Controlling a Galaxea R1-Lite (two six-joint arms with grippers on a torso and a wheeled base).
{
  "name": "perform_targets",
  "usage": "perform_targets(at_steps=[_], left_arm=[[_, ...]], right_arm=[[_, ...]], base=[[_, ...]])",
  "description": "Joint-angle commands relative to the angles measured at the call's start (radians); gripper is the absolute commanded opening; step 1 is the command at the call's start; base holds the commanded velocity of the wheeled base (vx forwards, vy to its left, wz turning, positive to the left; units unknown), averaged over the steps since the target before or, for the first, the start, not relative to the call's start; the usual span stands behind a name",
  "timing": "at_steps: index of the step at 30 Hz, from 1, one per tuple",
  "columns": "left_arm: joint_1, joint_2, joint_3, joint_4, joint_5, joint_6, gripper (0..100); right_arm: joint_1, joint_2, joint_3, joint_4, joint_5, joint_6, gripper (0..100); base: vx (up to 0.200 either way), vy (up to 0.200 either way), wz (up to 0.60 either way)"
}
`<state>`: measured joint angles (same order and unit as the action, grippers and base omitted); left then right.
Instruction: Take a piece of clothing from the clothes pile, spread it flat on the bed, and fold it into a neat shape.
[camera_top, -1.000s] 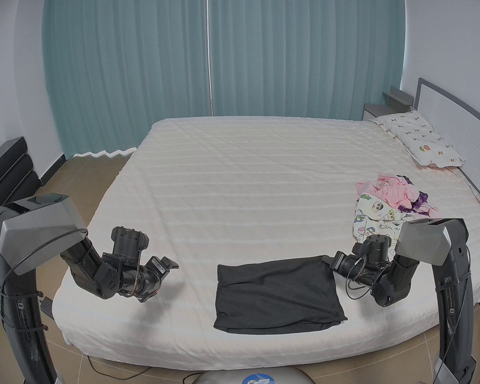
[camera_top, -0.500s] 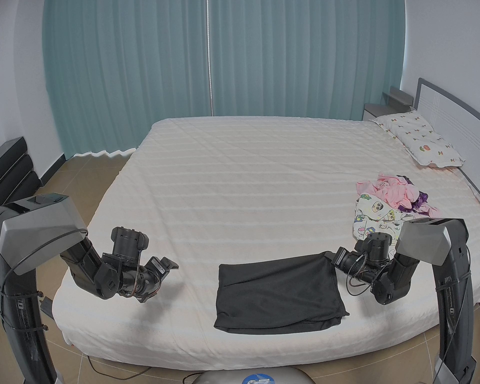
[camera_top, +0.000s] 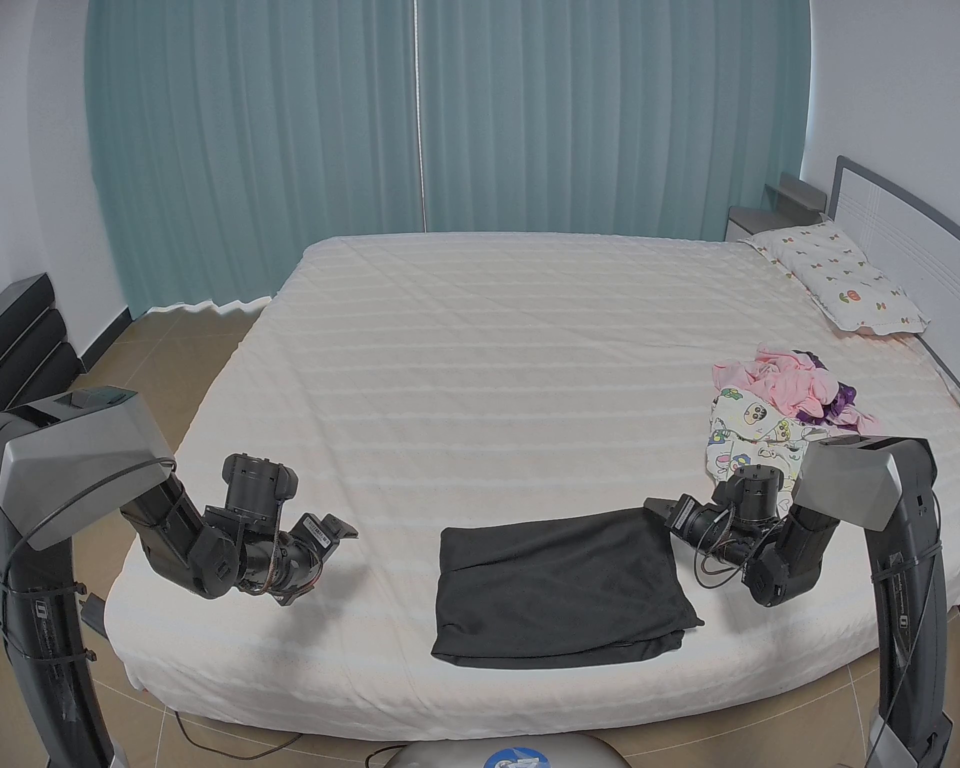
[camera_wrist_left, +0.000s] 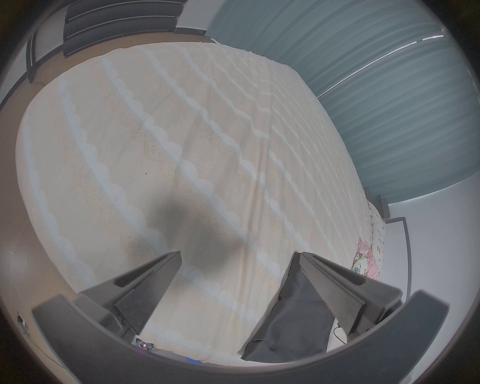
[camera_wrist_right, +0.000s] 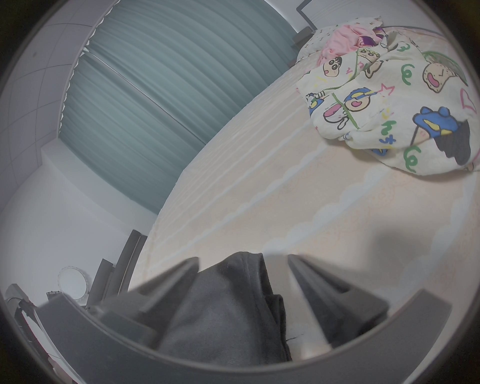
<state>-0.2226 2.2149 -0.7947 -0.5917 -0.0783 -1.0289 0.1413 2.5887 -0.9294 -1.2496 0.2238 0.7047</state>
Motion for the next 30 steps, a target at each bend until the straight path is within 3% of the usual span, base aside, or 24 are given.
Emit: perform_targets(at_steps=[1, 6, 8, 10, 19, 30], left_arm=[[0.0, 0.0, 0.0, 0.0, 0.0, 0.0, 100], [0.0, 0.0, 0.0, 0.0, 0.0, -0.002, 100], [0.0, 0.0, 0.0, 0.001, 0.0, -0.002, 100], [0.0, 0.0, 0.0, 0.001, 0.0, -0.002, 100], [0.0, 0.0, -0.001, 0.001, 0.0, 0.0, 100], [0.0, 0.002, -0.005, 0.0, 0.0, 0.0, 100]], right_arm=[[-0.005, -0.029, 0.027, -0.001, 0.005, -0.005, 100], [-0.02, -0.084, 0.104, -0.002, 0.046, -0.048, 100], [-0.025, -0.102, 0.181, -0.004, 0.152, -0.126, 100], [-0.02, -0.107, 0.224, 0.001, 0.21, -0.157, 100], [0.02, -0.104, 0.195, 0.162, 0.213, -0.238, 100], [0.078, -0.09, 0.201, 0.159, 0.232, -0.291, 100]], base=[[0.0, 0.0, 0.0], [0.0, 0.0, 0.0], [0.0, 0.0, 0.0], [0.0, 0.0, 0.0], [0.0, 0.0, 0.0], [0.0, 0.0, 0.0]])
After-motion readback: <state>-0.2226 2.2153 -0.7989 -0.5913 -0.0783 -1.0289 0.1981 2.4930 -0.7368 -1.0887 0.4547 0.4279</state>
